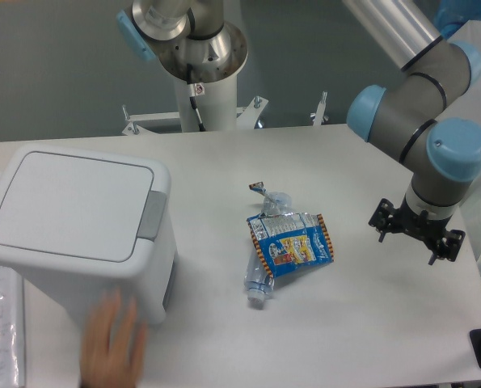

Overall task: Open the trash can
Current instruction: 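Move the open gripper from its start pose toward the trash can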

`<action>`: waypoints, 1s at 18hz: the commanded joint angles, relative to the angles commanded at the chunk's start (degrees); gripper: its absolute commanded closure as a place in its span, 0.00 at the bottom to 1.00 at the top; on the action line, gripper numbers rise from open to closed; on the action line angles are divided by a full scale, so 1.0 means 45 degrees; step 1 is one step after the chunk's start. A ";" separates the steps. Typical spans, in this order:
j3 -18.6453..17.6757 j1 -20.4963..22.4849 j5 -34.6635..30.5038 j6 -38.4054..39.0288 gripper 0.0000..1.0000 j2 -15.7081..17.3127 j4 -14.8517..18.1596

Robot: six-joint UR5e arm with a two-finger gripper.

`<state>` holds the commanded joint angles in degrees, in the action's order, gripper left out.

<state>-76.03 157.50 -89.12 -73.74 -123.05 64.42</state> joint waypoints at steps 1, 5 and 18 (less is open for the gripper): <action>0.0000 0.0000 0.0000 0.0000 0.00 0.0000 0.0019; -0.0194 0.0020 0.0097 0.0019 0.00 0.0117 0.0059; -0.1368 -0.0487 0.2226 0.4996 0.00 0.2225 -0.0156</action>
<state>-82.18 155.31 -79.10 -51.26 -113.04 63.72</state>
